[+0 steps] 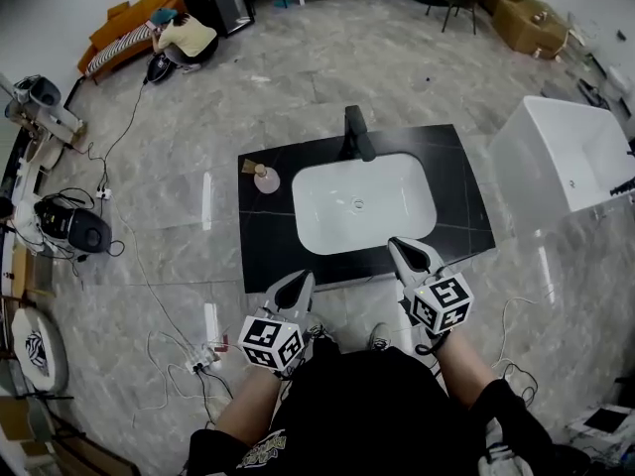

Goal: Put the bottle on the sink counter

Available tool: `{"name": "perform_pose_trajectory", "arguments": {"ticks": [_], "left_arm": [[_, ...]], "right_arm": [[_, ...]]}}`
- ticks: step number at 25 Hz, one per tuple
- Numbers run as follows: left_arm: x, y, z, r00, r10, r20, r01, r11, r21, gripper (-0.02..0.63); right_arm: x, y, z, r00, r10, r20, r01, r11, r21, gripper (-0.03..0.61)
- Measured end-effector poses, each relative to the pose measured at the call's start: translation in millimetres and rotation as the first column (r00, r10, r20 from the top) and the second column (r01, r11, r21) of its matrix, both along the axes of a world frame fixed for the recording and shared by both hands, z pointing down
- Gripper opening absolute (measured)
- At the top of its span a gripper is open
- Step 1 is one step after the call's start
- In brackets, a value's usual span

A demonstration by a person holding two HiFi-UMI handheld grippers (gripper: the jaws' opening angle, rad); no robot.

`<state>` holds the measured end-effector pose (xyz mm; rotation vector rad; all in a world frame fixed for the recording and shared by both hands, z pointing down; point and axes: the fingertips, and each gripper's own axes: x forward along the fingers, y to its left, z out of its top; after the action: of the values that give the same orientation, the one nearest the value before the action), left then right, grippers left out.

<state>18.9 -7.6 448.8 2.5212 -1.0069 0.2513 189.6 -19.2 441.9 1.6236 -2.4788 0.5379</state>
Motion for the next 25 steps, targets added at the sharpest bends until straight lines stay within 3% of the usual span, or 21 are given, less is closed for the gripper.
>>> {"name": "perform_pose_trajectory", "arguments": {"ticks": [14,25], "left_arm": [[42,62,1,0.996,-0.083,0.008,0.083,0.996,0.015,0.000],[65,72,11,0.996,-0.086,0.001,0.086,0.996,0.000,0.000]], "right_arm": [[17,43,3,0.988,-0.158,0.002,0.158,0.987,0.005,0.028],[23,61,14,0.979,-0.206,-0.002,0.206,0.979,-0.013,0.028]]}}
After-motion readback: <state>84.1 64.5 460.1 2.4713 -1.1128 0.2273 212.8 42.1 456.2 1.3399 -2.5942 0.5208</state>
